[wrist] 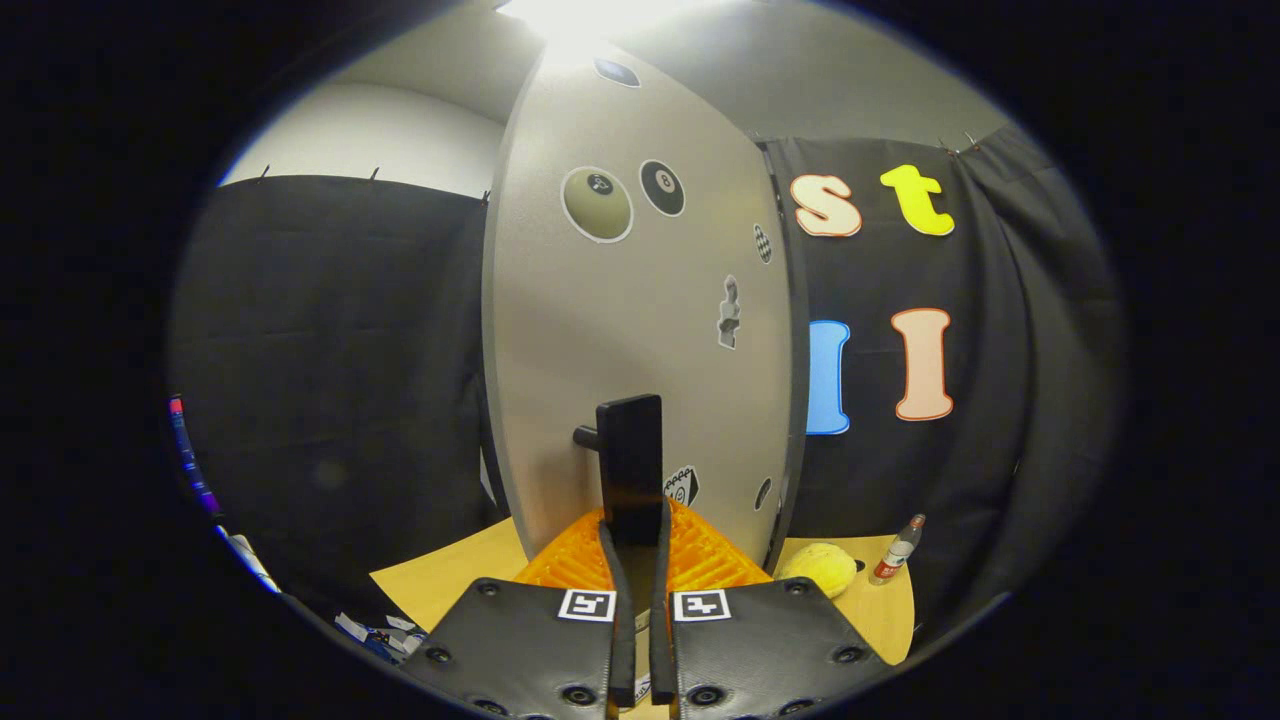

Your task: Open the shoe cabinet door, grab the shoes and put them into the shoe cabinet, then close the shoe cabinet door.

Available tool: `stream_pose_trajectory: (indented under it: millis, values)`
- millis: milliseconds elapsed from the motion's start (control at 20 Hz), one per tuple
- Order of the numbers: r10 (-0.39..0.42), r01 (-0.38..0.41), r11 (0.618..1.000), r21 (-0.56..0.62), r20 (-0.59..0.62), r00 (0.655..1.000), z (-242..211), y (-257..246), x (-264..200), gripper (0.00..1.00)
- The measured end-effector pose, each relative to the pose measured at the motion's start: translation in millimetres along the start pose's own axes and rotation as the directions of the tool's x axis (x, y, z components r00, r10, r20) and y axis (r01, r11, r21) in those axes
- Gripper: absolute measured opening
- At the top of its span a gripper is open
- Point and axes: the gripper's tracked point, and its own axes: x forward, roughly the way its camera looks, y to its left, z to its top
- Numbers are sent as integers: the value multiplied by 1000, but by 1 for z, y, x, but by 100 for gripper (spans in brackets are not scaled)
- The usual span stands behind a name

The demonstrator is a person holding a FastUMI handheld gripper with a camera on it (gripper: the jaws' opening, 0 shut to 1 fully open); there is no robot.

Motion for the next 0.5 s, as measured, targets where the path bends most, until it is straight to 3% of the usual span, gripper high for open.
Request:
stream_pose_trajectory:
  millis: [250,500]
  values:
    - [-80,81,996,-34,9,997,-1,-32,-15,6]
    - [-226,226,973,-35,11,974,-2,-81,-27,6]
